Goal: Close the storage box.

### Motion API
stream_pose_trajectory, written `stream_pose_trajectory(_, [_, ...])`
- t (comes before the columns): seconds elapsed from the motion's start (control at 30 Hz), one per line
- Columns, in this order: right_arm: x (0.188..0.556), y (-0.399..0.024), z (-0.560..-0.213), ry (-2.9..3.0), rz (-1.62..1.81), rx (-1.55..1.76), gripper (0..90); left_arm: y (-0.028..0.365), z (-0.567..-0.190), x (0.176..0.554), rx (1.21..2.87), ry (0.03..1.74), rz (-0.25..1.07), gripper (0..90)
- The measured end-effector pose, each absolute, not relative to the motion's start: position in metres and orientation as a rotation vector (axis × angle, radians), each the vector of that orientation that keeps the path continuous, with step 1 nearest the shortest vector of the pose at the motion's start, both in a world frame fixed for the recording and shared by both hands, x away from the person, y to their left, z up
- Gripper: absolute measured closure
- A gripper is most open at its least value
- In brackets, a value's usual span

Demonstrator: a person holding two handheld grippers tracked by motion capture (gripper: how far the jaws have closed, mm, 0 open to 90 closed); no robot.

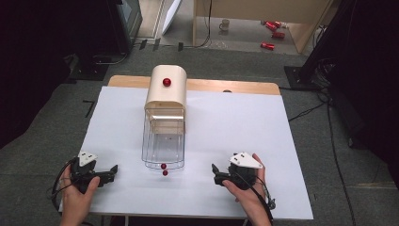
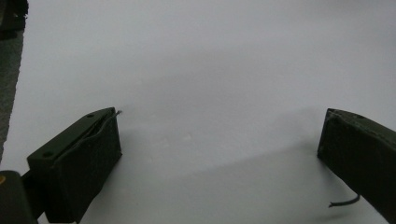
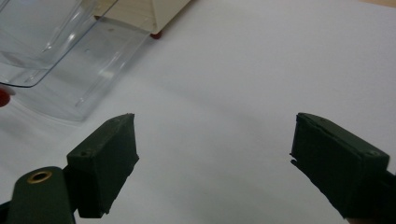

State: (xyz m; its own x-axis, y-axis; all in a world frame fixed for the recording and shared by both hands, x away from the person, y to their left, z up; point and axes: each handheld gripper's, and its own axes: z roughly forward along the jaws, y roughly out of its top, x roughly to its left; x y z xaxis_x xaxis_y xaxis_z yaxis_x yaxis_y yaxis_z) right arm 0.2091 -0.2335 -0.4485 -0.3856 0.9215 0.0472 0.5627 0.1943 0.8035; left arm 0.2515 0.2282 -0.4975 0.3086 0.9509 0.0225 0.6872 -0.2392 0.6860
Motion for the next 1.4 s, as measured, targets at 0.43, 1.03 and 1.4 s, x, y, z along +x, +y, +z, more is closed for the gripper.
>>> stream_pose_trajectory(0.43, [0.206,-0.200,-0.451,2.087,1.099,1.342,15.0,0.228,-0.497,0.252,2.010,1.447,0.600,0.0])
stream_pose_trajectory(1.03, [0.200,-0.161,-0.455,2.149,1.168,1.274,19.8,0.228,-0.497,0.251,2.012,1.446,0.600,0.0])
stream_pose_trajectory(1.4, [0.192,-0.136,-0.458,2.165,1.238,1.230,35.1,0.228,-0.497,0.251,2.011,1.446,0.600,0.0])
